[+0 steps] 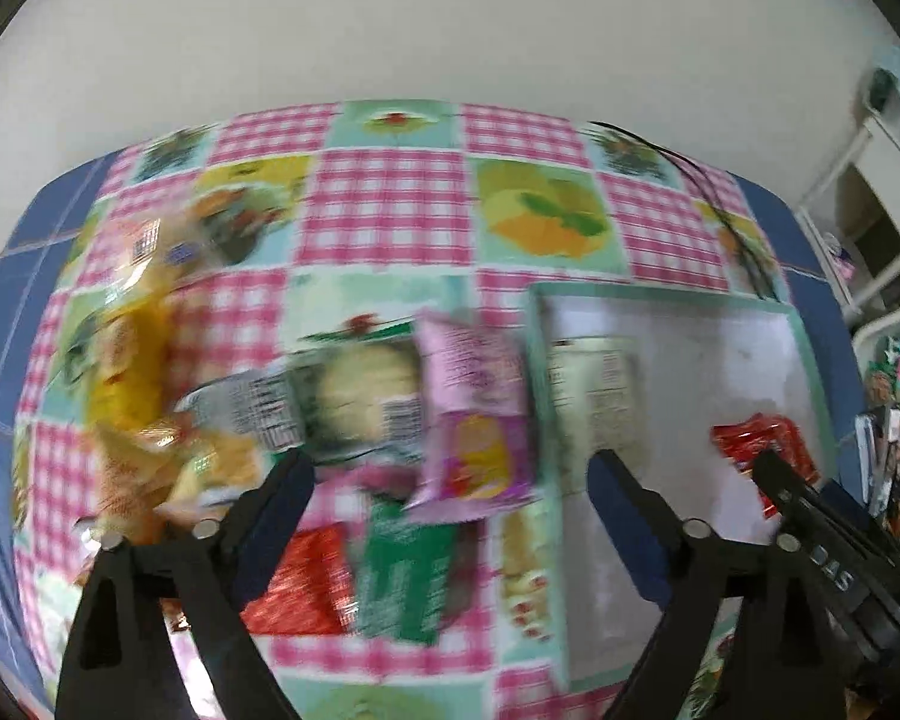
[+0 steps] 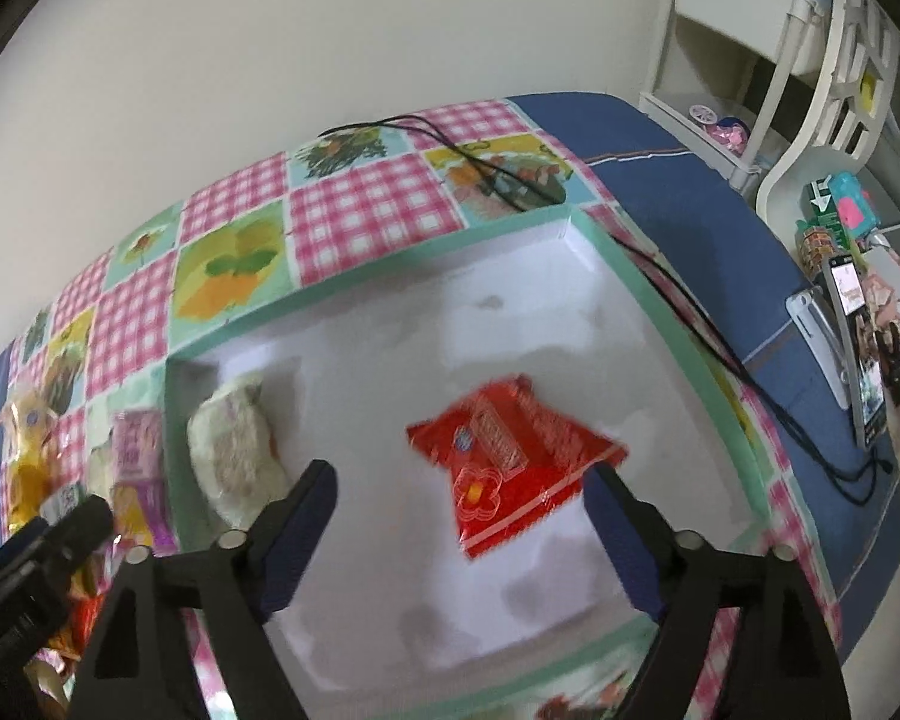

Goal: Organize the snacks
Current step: 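Carry both packets into the white tray and open both grippers, then withdraw both grippers from the tray back toward the snack pile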

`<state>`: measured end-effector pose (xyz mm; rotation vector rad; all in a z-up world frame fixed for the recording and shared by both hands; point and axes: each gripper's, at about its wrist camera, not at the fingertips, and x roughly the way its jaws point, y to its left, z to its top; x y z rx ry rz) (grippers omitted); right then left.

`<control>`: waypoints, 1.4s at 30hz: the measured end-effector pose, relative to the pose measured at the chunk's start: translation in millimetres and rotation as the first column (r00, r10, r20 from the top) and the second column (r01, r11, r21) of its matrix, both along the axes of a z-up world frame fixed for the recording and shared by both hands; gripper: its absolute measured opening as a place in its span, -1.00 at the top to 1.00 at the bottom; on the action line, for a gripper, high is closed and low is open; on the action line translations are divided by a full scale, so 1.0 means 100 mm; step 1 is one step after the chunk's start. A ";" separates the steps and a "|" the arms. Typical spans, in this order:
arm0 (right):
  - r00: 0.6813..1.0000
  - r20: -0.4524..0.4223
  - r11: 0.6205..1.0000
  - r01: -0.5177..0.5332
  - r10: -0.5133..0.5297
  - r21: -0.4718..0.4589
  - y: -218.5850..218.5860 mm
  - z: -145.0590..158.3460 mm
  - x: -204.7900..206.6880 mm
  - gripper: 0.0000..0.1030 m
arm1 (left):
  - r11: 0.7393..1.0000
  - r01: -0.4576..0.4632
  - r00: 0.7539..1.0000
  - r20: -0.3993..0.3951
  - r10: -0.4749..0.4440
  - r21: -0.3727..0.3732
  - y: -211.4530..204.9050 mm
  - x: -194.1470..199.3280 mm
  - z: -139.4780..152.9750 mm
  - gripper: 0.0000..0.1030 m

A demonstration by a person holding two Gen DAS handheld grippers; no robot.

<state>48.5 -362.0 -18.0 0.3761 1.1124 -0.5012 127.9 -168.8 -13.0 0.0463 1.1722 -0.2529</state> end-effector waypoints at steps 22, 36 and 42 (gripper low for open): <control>0.980 0.023 0.977 -0.200 0.199 0.073 0.88 0.06 -0.51 -1.00 | 0.980 -0.156 0.987 0.052 0.151 0.124 0.97 -0.62 -0.07 -0.98; 0.957 0.145 0.957 -0.267 0.249 0.116 1.29 0.15 -0.50 -1.00 | 0.959 -0.274 0.959 0.090 0.268 0.076 1.63 -0.73 0.01 -0.98; 0.942 0.149 0.938 -0.320 0.300 0.135 1.57 0.09 -0.38 -1.00 | 0.928 -0.369 0.929 0.042 0.367 0.049 2.05 -0.68 -0.06 -0.98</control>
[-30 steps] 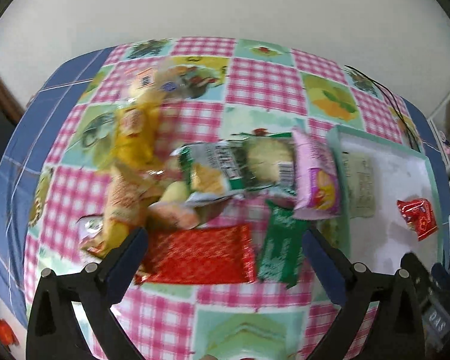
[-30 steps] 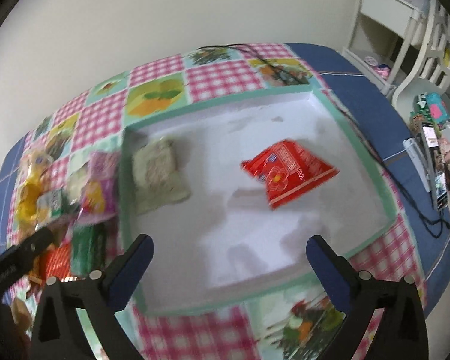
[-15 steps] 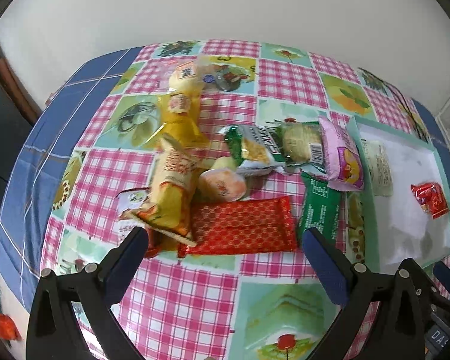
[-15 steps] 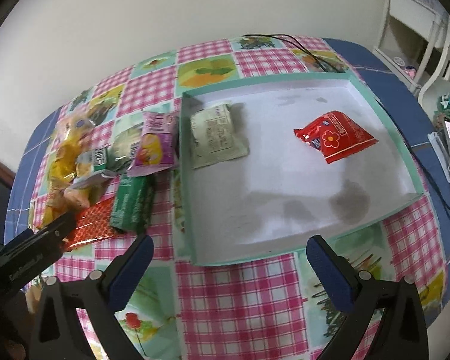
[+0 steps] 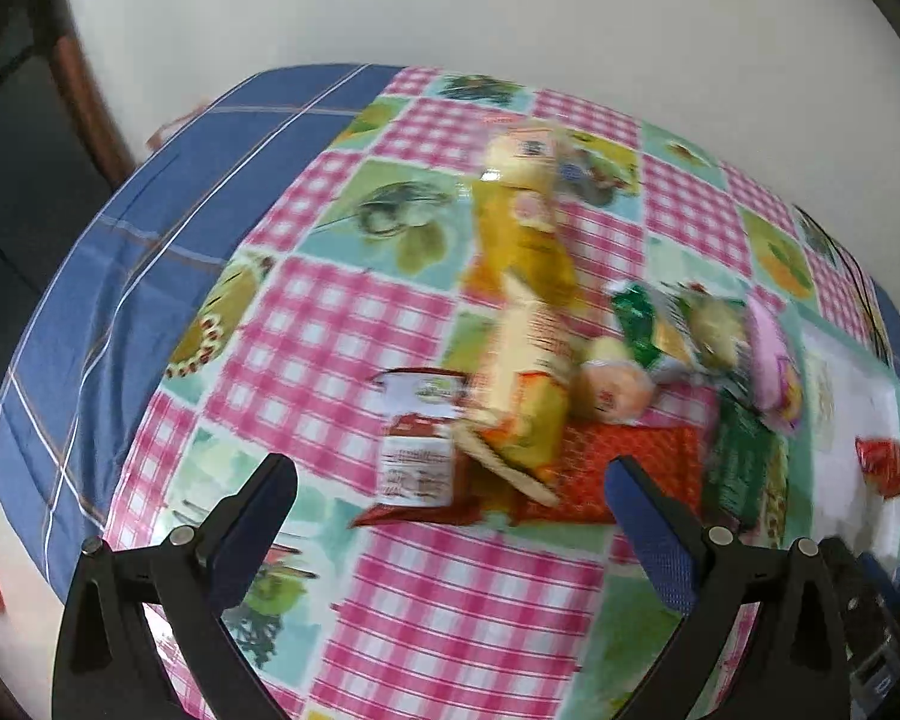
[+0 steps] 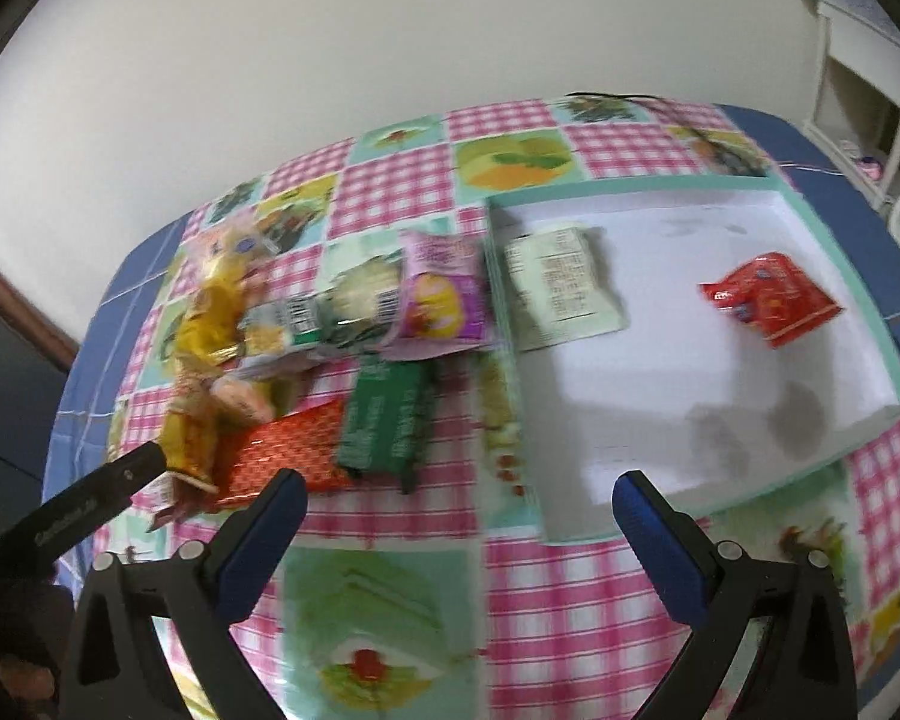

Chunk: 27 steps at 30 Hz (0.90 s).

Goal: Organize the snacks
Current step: 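Withdraw both grippers from the tray back toward the snack pile, then grasp the green packet with the right gripper while the left gripper grasps the red-and-white milk biscuit packet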

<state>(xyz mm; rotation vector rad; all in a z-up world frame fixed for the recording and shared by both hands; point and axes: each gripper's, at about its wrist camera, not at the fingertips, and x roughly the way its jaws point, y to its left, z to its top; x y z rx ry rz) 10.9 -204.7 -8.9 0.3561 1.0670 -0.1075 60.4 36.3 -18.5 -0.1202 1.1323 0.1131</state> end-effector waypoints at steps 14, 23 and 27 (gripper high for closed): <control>0.995 -0.041 0.996 -0.086 0.086 -0.013 0.46 -0.13 0.21 -1.00 | 0.988 -0.138 0.989 -0.062 0.134 -0.063 0.67 0.09 -0.15 -0.98; 0.992 -0.084 0.994 -0.096 0.092 -0.050 0.43 -0.24 0.38 -0.84 | 0.999 -0.053 0.991 -0.121 0.051 -0.011 0.50 0.25 -0.36 -0.98; 0.990 -0.097 0.992 -0.105 0.097 -0.073 0.42 -0.29 0.45 -0.62 | 1.000 -0.025 0.988 -0.152 0.026 0.005 0.42 0.30 -0.47 -0.98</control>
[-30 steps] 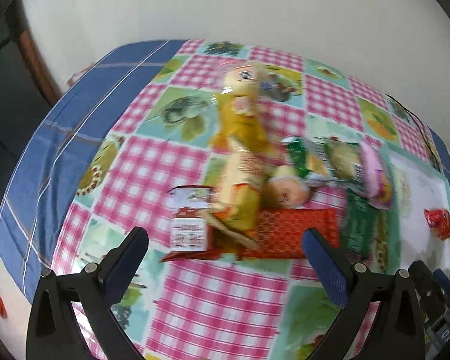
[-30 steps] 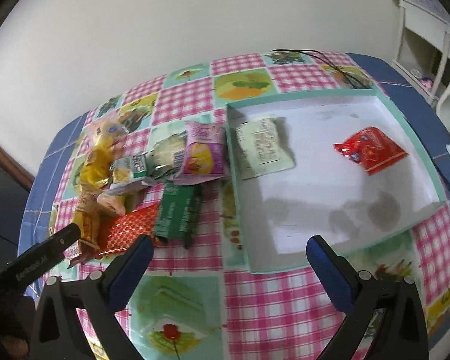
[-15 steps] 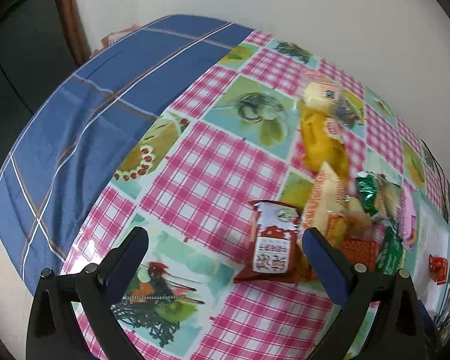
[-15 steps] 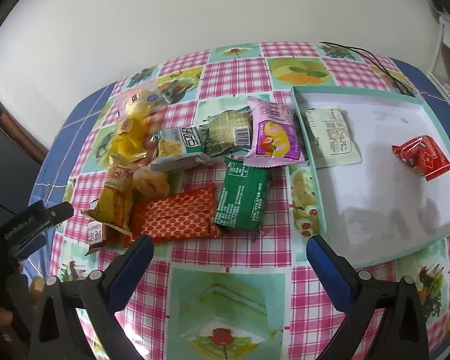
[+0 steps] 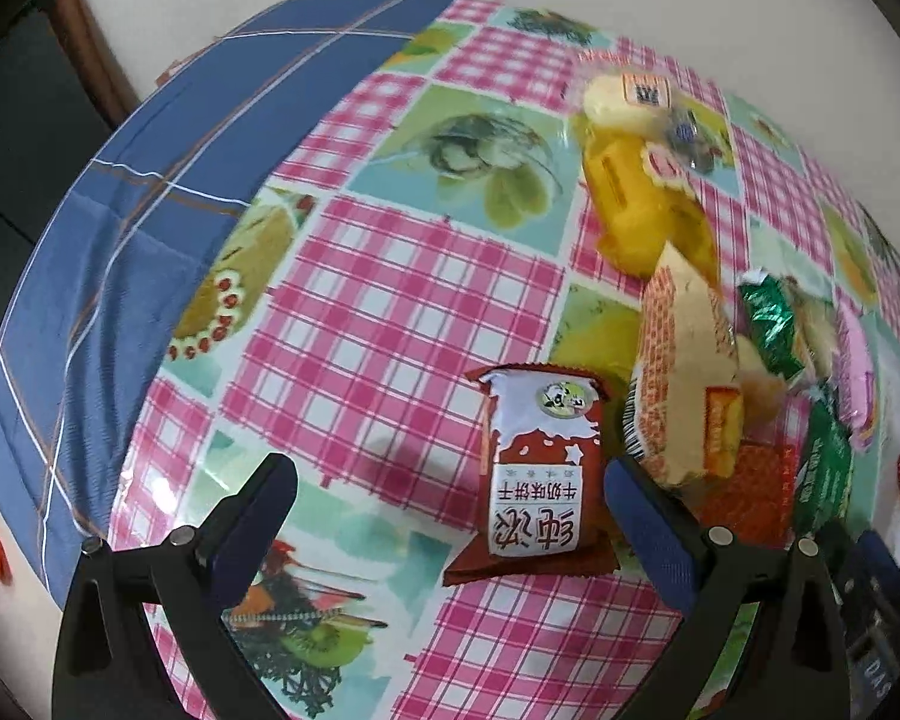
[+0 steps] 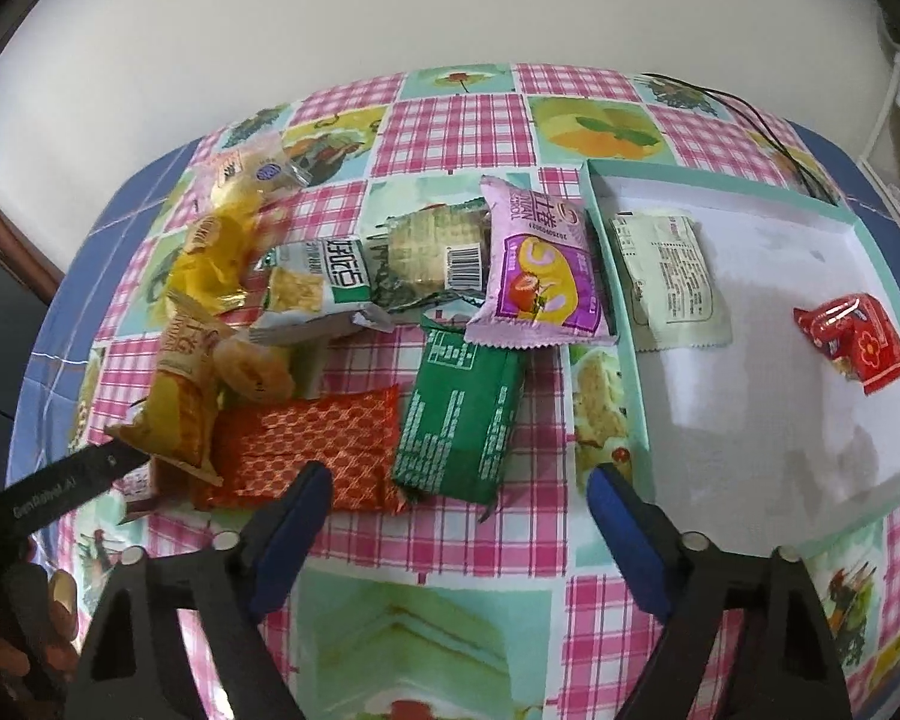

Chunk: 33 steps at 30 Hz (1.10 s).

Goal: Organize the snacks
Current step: 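Grasp the green packet with the right gripper while the left gripper grasps the red-and-white milk biscuit packet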

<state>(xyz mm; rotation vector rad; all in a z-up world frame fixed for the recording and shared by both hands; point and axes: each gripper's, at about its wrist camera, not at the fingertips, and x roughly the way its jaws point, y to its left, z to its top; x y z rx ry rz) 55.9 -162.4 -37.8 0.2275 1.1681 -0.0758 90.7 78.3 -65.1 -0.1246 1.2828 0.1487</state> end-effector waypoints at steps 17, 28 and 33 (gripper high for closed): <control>0.999 -0.034 0.999 -0.010 0.009 -0.036 -0.05 -0.22 0.31 0.06 | 0.998 0.064 0.998 -0.007 -0.064 -0.003 -0.27 0.26 -0.16 -0.10; 0.997 -0.054 0.991 -0.063 0.057 -0.115 0.00 -0.30 0.36 0.18 | 0.997 0.059 0.998 -0.004 -0.059 0.045 -0.29 0.30 -0.16 0.20; 0.997 -0.050 0.991 -0.069 0.063 -0.112 -0.02 -0.30 0.37 0.18 | 0.995 0.045 0.999 -0.008 -0.044 0.086 -0.38 0.28 -0.12 0.20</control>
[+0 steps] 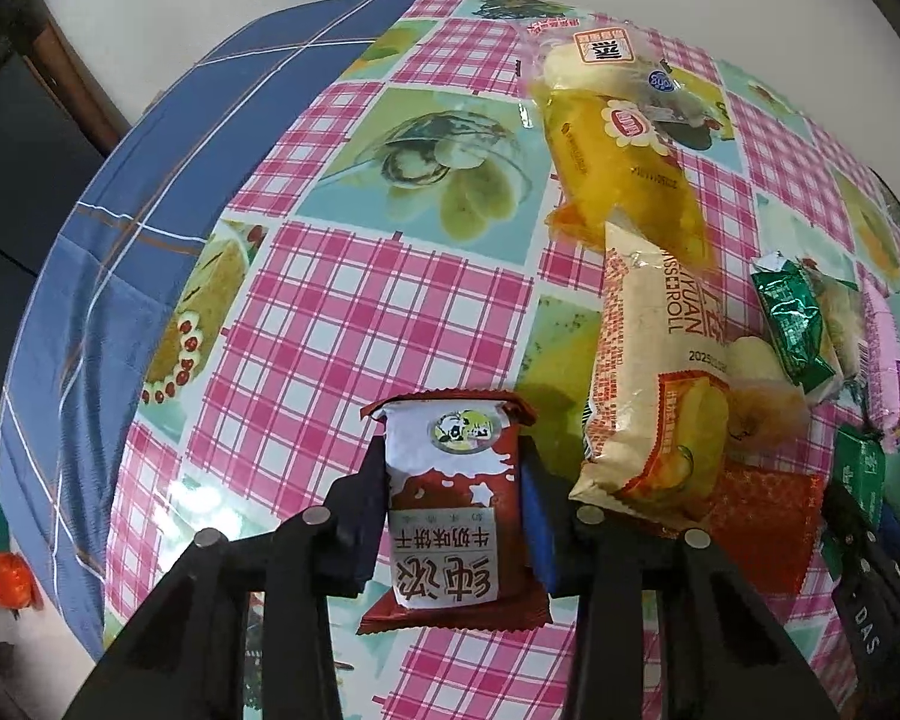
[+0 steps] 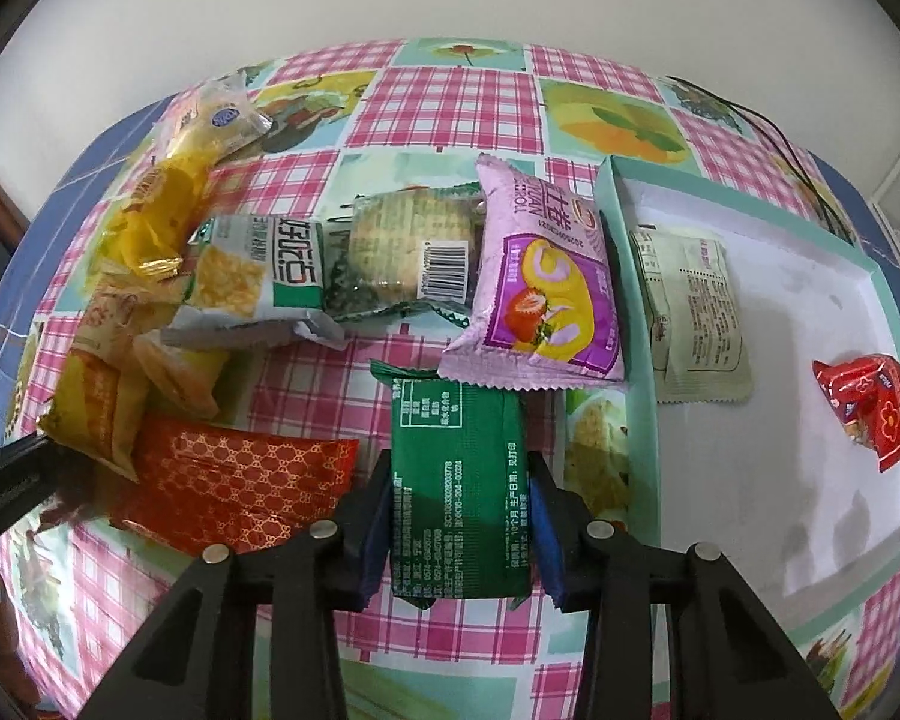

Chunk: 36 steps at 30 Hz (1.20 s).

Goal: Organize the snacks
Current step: 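Grasp the green packet with the right gripper while the left gripper grasps the red-and-white milk biscuit packet, then carry both packets into the white tray and open both grippers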

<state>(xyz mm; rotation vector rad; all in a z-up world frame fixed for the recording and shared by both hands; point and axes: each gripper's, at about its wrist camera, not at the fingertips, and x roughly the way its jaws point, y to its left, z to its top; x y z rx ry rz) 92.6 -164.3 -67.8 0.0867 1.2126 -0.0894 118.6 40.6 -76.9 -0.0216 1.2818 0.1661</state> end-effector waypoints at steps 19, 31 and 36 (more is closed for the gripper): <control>0.999 -0.032 1.000 -0.008 0.008 0.009 -0.02 0.01 -0.11 0.18 | 0.994 -0.108 0.994 -0.006 0.108 0.016 0.04 -0.02 0.04 0.21; 0.997 -0.078 0.998 0.003 0.003 0.068 -0.03 0.02 -0.23 0.18 | 0.971 -0.239 0.971 0.006 0.239 -0.009 0.17 -0.17 0.10 0.21; 0.997 -0.071 0.995 0.004 0.003 0.095 -0.03 0.12 -0.28 0.18 | 0.957 -0.287 0.957 0.039 0.288 -0.029 0.31 -0.25 0.21 0.21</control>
